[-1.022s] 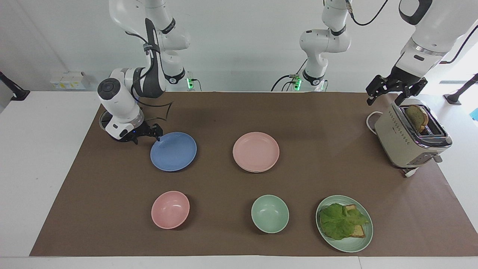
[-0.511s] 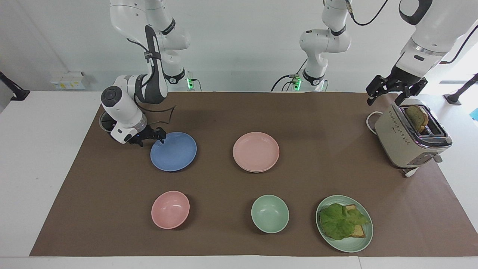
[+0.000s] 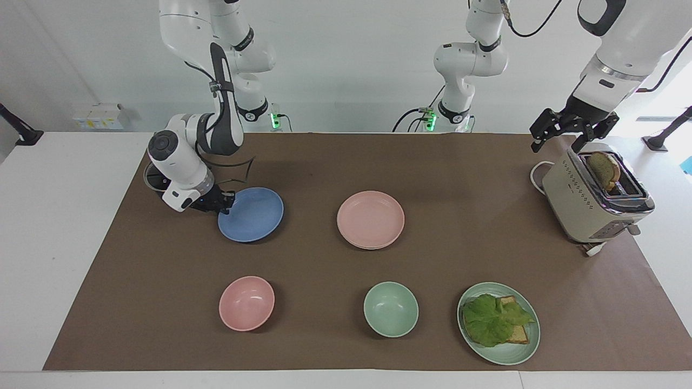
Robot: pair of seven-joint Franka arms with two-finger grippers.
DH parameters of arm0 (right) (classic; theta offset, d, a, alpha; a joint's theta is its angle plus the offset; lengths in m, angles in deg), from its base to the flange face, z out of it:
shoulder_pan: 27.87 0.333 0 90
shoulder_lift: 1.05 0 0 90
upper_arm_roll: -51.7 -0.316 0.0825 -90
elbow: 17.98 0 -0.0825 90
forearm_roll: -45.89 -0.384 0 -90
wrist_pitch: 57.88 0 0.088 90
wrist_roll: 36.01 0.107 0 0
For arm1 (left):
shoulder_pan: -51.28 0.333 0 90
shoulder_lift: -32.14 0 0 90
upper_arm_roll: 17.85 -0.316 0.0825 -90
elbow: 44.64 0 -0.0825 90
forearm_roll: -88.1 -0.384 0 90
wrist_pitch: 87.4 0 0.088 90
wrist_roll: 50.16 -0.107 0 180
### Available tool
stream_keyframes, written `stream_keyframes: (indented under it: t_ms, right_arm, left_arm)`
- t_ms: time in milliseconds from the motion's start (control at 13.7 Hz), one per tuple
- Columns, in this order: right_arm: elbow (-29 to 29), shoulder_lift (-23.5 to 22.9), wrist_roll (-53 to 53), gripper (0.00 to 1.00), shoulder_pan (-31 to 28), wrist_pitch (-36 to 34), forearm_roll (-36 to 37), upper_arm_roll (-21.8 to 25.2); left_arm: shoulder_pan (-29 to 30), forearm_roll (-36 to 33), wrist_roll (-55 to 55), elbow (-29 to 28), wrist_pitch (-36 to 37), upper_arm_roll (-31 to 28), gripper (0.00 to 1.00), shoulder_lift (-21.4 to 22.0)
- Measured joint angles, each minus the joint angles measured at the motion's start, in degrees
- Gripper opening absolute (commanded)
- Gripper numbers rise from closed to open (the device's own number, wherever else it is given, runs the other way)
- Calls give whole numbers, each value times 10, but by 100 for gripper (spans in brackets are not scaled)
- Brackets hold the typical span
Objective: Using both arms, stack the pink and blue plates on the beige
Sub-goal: 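Reach the right gripper to the rim of the blue plate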
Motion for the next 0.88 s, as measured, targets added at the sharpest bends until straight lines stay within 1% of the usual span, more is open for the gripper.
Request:
stream_keyframes:
  t_ms: [146, 292, 657, 876]
  right_arm:
    - [6, -1, 0, 0, 0, -1, 0, 0]
    - [20, -2, 0, 0, 0, -17, 0, 0]
    - [90, 4, -1, 0, -1, -96, 1, 1]
    - [120, 24, -2, 0, -5, -139, 2, 2]
  left_arm:
    - [0, 0, 0, 0, 0, 0, 100, 0]
    - [0, 0, 0, 0, 0, 0, 100, 0]
    - [0, 0, 0, 0, 0, 0, 100, 0]
    - [0, 0, 0, 0, 0, 0, 100, 0]
